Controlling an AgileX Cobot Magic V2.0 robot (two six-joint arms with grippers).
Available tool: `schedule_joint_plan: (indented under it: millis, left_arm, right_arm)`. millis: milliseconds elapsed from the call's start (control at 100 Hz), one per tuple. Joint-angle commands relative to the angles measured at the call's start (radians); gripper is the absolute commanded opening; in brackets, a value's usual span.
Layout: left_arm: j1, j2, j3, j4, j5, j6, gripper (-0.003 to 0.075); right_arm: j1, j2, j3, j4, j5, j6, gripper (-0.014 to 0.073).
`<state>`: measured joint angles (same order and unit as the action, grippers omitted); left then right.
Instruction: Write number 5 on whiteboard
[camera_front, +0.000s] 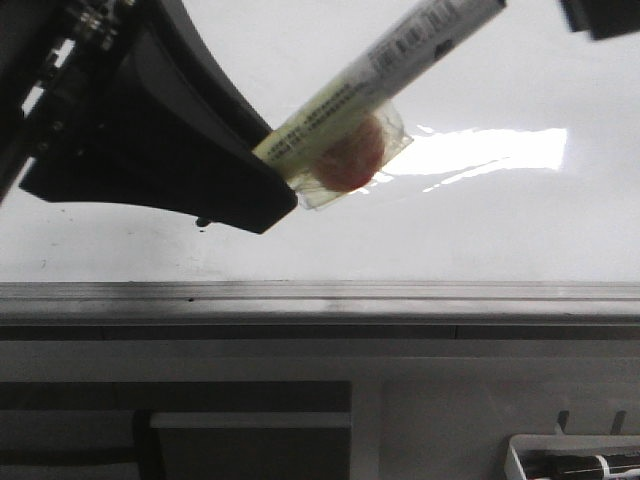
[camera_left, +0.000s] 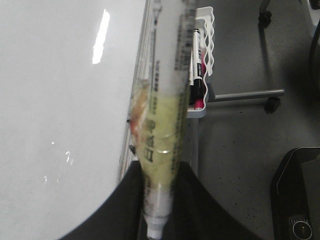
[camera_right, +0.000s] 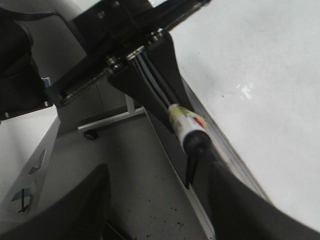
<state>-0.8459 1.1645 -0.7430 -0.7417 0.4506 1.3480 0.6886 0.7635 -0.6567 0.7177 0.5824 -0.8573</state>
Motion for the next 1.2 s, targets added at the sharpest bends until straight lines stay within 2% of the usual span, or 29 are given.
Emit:
schedule_joint_plan:
  millis: [0,200,460,700,790,970,1090,1140,1190]
  left_arm:
    - [-0.009,-0.025,-0.036,-0.023,-0.04,0.001,-0.002]
    - [-0.009,-0.025,-0.036,-0.025,-0.033,0.001,-0.002]
    - [-0.009,-0.025,-0.036,-0.025,-0.033,0.001,-0.002]
    - [-0.009,-0.025,-0.036,-0.034,-0.029,0.001,-0.002]
    - [-0.009,-0.025,-0.036,-0.034,-0.029,0.001,-0.002]
    - [-0.009,-0.025,-0.036,-0.034,-0.029,0.001,-0.002]
    - [-0.009,-0.028,-0.036,-0.059,-0.029,-0.012,-0.0016]
    - [-0.009,-0.03,-0.036,-0.088,-0.029,-0.012,0.0017]
    - [-0.009,-0.035,-0.036,-0.12,-0.029,-0.012,0.0097]
  right_arm:
    - [0.049,0.055,-0.038,0.034,-0.139,-0.014,0.0388]
    - [0.119,0.163,-0.04,0.038,-0.288,-0.014,0.0388]
    - [0.136,0.253,-0.04,0.102,-0.312,-0.014,0.0387]
    - [0.136,0.253,-0.04,0.15,-0.316,-0.014,0.0377]
    - [0.136,0.253,-0.04,0.154,-0.316,-0.014,0.0287]
    - [0.136,0.253,-0.04,0.157,-0.314,-0.014,-0.0067]
    - [0.136,0.253,-0.04,0.157,-0.316,-0.014,-0.0061]
    - [0.136,0.253,-0.04,0.157,-0.321,-0.014,-0.0061]
    - [0.134,0.253,-0.04,0.157,-0.325,-0.014,-0.0061]
